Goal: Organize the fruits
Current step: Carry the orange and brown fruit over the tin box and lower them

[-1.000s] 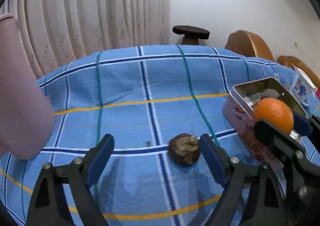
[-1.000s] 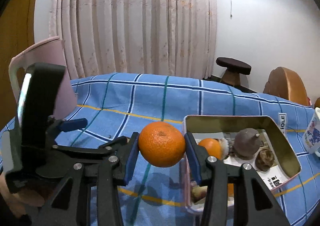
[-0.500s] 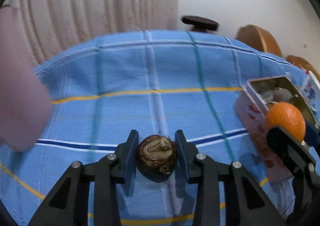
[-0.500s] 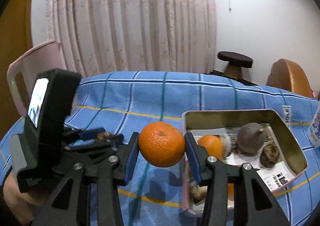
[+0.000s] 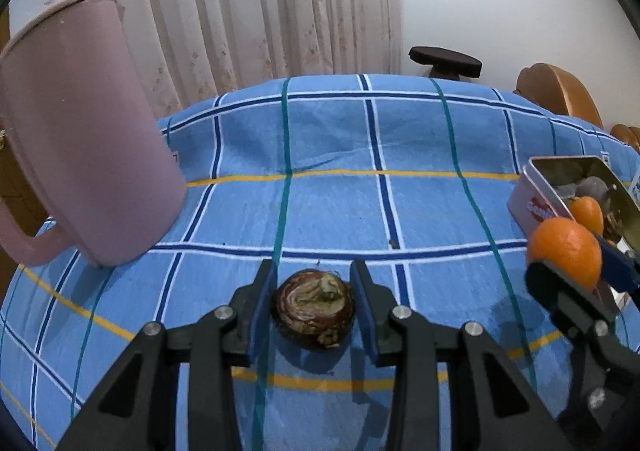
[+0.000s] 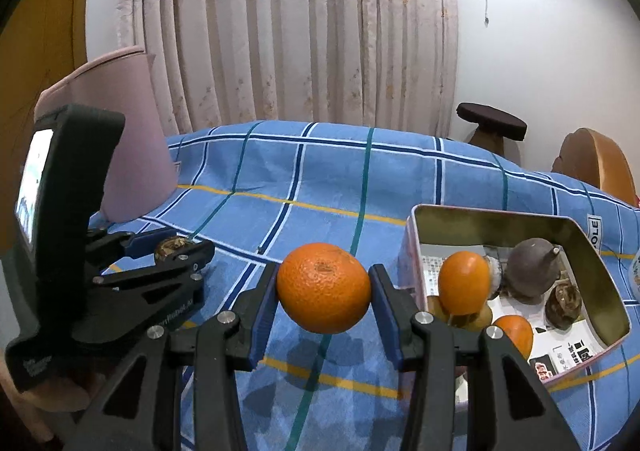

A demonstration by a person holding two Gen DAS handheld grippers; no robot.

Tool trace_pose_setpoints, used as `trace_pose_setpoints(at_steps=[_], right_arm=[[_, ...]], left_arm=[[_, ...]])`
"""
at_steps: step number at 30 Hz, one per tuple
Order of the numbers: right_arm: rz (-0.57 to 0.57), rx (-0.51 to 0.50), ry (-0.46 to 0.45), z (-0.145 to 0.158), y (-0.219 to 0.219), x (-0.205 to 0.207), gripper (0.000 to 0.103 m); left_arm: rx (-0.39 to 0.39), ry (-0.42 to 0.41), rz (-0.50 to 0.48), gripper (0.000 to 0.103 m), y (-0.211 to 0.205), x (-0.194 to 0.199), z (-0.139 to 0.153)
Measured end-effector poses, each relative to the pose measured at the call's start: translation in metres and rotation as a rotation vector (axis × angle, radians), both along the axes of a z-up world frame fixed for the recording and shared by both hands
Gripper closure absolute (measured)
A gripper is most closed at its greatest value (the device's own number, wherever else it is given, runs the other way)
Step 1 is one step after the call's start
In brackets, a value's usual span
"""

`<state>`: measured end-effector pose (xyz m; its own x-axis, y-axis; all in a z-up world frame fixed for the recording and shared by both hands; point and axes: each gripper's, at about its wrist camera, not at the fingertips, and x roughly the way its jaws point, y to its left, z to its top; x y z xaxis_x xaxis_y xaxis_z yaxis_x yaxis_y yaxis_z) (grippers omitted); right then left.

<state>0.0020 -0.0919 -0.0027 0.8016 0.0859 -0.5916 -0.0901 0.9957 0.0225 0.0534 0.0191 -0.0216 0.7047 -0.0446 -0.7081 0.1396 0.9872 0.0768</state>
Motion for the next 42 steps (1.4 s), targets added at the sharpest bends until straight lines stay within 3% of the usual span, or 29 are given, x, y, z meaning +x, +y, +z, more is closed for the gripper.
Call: trace_pose_setpoints(at_steps=[20,32,42], right_arm=[[0.004,-0.015,-0.073,0.012,-0.04,-0.051,0.056],[0.003,0.005,-0.099,0.019,-0.057,-0.06,0.056],[-0.139,-0.044,-0.136,0.024,-0.112,-0.076,0.056]], left_arm=[[-0.069,-0.078,-0.036,0.064,-0.045,-0.047,0.01],[-0.1,-0.123,-0.036,0.064,-0.058,-0.06,0.019],[-0.126,-0.142,-0.162,0.064,-0.105,-0.071,0.027]])
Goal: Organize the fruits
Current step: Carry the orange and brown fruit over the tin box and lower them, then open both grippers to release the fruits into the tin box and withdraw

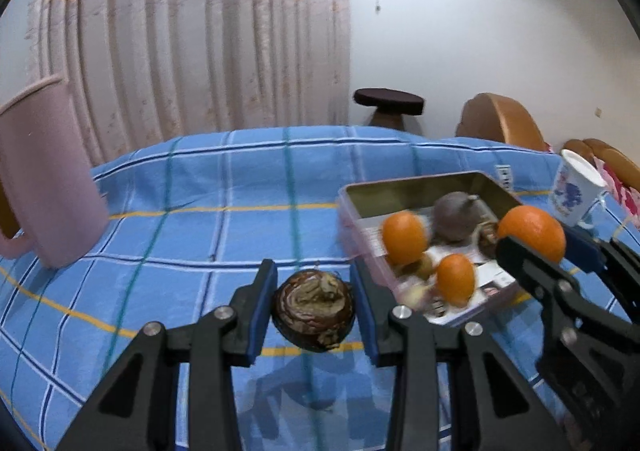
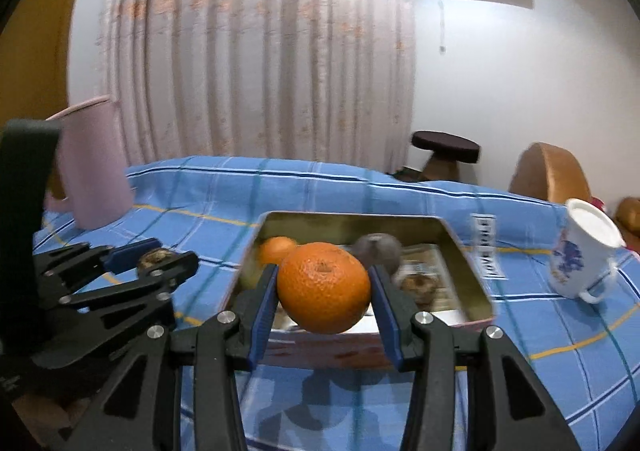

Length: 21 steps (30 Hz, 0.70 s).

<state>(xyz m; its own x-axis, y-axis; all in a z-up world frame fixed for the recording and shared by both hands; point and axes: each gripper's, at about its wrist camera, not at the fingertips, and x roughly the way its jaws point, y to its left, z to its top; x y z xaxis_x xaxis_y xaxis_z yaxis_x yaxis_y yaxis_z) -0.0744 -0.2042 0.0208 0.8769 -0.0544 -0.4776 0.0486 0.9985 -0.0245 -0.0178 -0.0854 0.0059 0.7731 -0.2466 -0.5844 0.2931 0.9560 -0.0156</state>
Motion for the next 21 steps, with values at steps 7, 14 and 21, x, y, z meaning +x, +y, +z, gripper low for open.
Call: trace_pose_setpoints(at_steps=[7,14,21], right_arm=[[-0.116,0.006,0.005,0.002,-0.043,0.002,0.056],[-0.187,0.018,0.015,0.004,-0.071,0.01,0.055],[-0.167,0.055,0.086,-0.004,-0.087,0.045,0.055]], left_arm=[[-0.007,0.004,-0.072,0.064,-0.045,0.0,0.009],[-0.019,0.024,-0.104,0.064,-0.078,0.009,0.007],[-0.026,0.034,-0.076,0.064,-0.092,0.023,0.003]])
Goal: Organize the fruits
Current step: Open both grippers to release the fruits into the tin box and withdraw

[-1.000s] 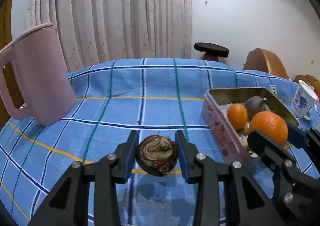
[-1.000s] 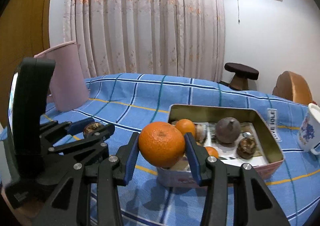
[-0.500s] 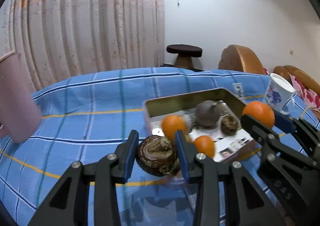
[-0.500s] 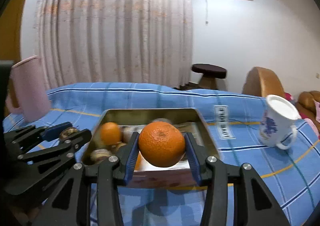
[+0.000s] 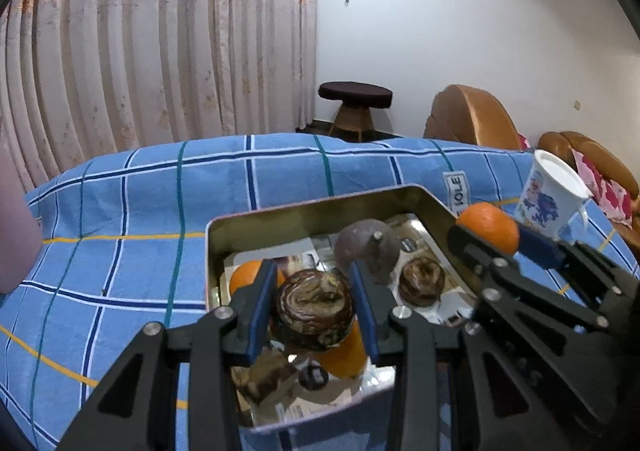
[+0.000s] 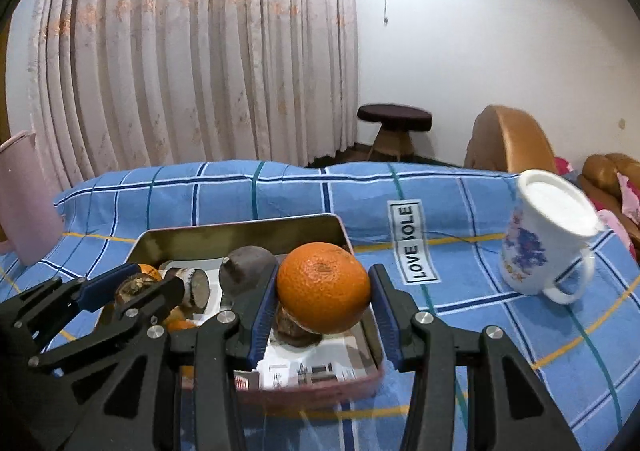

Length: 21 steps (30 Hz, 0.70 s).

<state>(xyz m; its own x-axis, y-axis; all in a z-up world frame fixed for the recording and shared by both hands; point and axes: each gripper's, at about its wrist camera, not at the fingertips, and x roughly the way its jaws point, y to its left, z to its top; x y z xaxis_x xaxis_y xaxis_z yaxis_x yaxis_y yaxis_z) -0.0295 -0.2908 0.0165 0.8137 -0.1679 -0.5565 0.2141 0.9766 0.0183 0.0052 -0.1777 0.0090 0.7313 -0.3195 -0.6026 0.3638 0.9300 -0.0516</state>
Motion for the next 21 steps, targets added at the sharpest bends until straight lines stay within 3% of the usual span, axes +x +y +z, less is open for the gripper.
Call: trace_pose_setpoints(at_steps=[7,11,15,16,17,18,19,21], right_arm=[[0.034,0.072,0.051,-0.009,-0.009,0.034,0.055],[0.086,0.161,0.044,-0.012,-0.013,0.037,0.054],[0.153,0.184,0.05,-0.016,-0.005,0.04,0.051],[0.168,0.181,0.054,-0.016,-0.003,0.041,0.044],[0.177,0.185,0.057,-0.016,-0.001,0.04,0.039],[0.179,0.195,0.057,-0.016,-0.001,0.039,0.032],[0.178,0.202,0.053,-0.016,-0.001,0.039,0.025],[0.182,0.236,0.036,-0.015,-0.005,0.036,0.02]], left_arm=[[0.012,-0.009,0.033,0.064,-0.001,0.017,-0.008],[0.001,0.051,0.013,0.064,0.002,0.028,-0.016],[0.038,0.041,-0.004,0.061,-0.006,0.025,-0.018],[0.048,0.037,-0.005,0.055,-0.007,0.024,-0.018],[0.056,0.038,-0.002,0.039,-0.008,0.024,-0.019],[0.057,0.037,0.004,0.03,-0.007,0.023,-0.018],[0.05,0.033,0.017,0.011,-0.005,0.022,-0.018],[0.032,0.014,0.006,0.004,-0.004,0.017,-0.015]])
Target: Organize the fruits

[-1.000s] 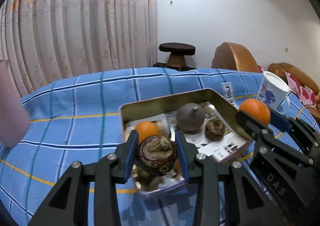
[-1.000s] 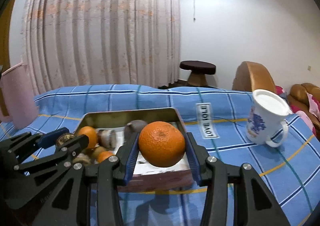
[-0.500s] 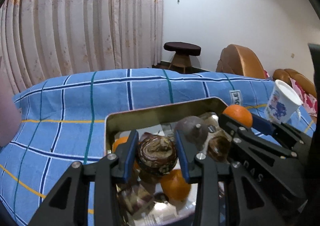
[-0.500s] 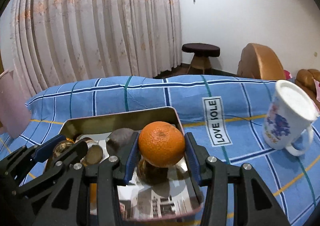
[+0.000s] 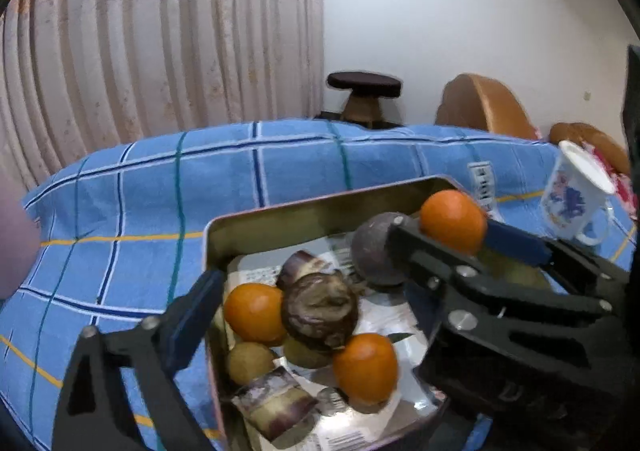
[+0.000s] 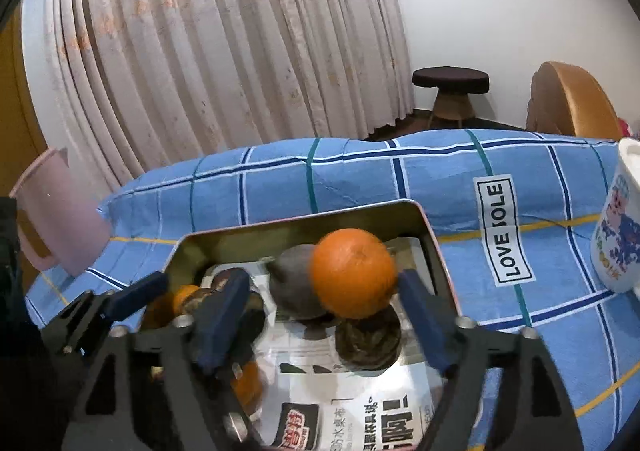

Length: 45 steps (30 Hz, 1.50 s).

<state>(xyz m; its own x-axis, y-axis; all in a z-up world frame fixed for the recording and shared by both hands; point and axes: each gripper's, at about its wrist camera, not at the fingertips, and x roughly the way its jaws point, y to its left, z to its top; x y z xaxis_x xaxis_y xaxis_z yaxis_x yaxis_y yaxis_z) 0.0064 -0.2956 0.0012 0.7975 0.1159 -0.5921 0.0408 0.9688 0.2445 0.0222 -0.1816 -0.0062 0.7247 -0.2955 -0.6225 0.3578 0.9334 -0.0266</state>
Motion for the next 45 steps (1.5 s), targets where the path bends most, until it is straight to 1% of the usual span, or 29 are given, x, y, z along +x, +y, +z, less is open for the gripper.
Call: trace_pose_setpoints(at_steps=[1,4,6,9,12,14,15,18,20,24,33,38,45], right_arm=[[-0.006,0.017,-0.009,0.0,-0.002,-0.002,0.02],[-0.024,0.041,-0.035,0.003,-0.008,-0.009,0.02],[-0.045,0.031,-0.065,0.007,-0.008,-0.016,0.02],[-0.079,-0.013,-0.13,0.015,-0.005,-0.028,0.02],[-0.137,-0.102,-0.21,0.021,0.001,-0.041,0.02],[-0.17,-0.146,-0.234,0.022,0.004,-0.045,0.02],[-0.183,-0.162,-0.242,0.022,0.005,-0.047,0.019],[-0.203,-0.183,-0.268,0.025,0.008,-0.058,0.019],[-0.222,-0.199,-0.305,0.028,0.008,-0.071,0.019],[-0.261,-0.206,-0.356,0.032,0.011,-0.092,0.018],[-0.322,-0.232,-0.412,0.037,0.014,-0.113,0.018],[-0.329,-0.218,-0.403,0.036,0.013,-0.116,0.018],[-0.323,-0.236,-0.399,0.037,0.017,-0.117,0.017]], left_arm=[[-0.003,-0.021,0.003,0.0,0.0,-0.004,0.002],[0.005,-0.06,0.008,0.0,0.0,-0.01,0.007],[-0.008,-0.058,0.017,0.0,0.003,-0.012,0.007],[-0.02,-0.073,0.037,0.0,0.009,-0.014,0.011],[-0.031,-0.112,0.05,0.0,0.017,-0.02,0.015],[-0.035,-0.156,0.068,0.0,0.021,-0.027,0.018],[-0.02,-0.181,0.076,0.0,0.023,-0.031,0.02],[-0.014,-0.228,0.069,0.0,0.026,-0.039,0.023],[-0.011,-0.249,0.073,0.0,0.029,-0.045,0.024],[-0.024,-0.268,0.095,0.0,0.039,-0.053,0.027],[-0.05,-0.297,0.123,0.0,0.055,-0.064,0.029],[-0.059,-0.306,0.143,0.0,0.063,-0.069,0.029],[-0.05,-0.319,0.148,0.0,0.062,-0.071,0.029]])
